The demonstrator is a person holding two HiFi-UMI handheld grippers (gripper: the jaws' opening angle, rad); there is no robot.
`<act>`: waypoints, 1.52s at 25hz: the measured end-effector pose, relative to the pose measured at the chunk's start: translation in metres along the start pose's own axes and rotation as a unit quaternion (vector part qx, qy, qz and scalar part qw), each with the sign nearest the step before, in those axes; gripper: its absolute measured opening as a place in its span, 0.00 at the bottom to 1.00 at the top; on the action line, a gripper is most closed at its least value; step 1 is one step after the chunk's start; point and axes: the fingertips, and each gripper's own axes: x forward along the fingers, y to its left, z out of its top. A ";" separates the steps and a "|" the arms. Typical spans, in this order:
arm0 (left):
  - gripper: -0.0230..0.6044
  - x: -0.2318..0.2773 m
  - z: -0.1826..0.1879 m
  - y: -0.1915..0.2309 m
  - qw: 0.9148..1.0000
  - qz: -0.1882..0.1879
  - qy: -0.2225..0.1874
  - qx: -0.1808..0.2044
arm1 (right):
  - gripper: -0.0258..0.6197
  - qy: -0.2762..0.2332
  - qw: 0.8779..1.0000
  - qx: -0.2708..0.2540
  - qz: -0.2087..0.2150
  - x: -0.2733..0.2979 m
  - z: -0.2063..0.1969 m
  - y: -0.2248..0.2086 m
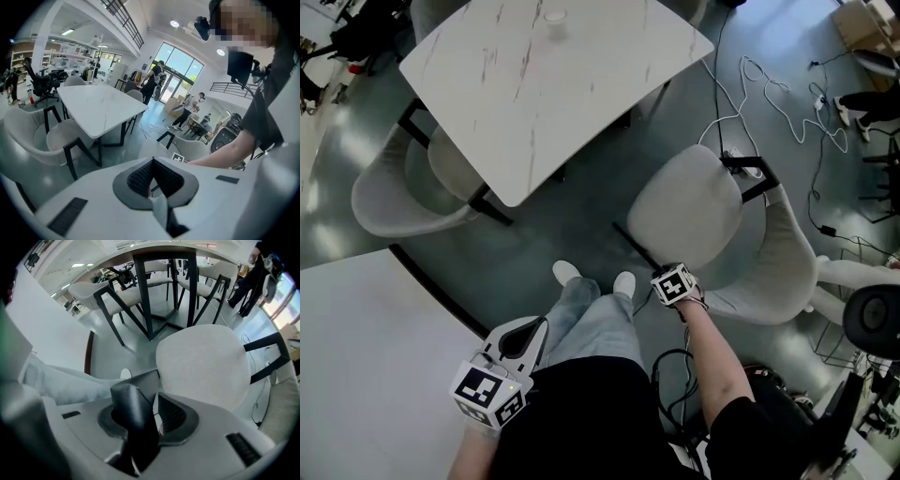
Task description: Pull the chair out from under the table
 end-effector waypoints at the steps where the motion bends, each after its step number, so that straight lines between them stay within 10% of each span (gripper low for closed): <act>1: 0.04 0.001 -0.001 -0.003 1.000 0.000 0.000 -0.002 | 0.23 -0.008 1.000 -0.004 -0.001 -0.001 -0.001 0.000; 38: 0.04 0.075 -0.031 -0.174 0.991 -0.066 0.052 0.108 | 0.28 -0.011 1.000 -0.006 -0.008 -0.013 -0.181 -0.010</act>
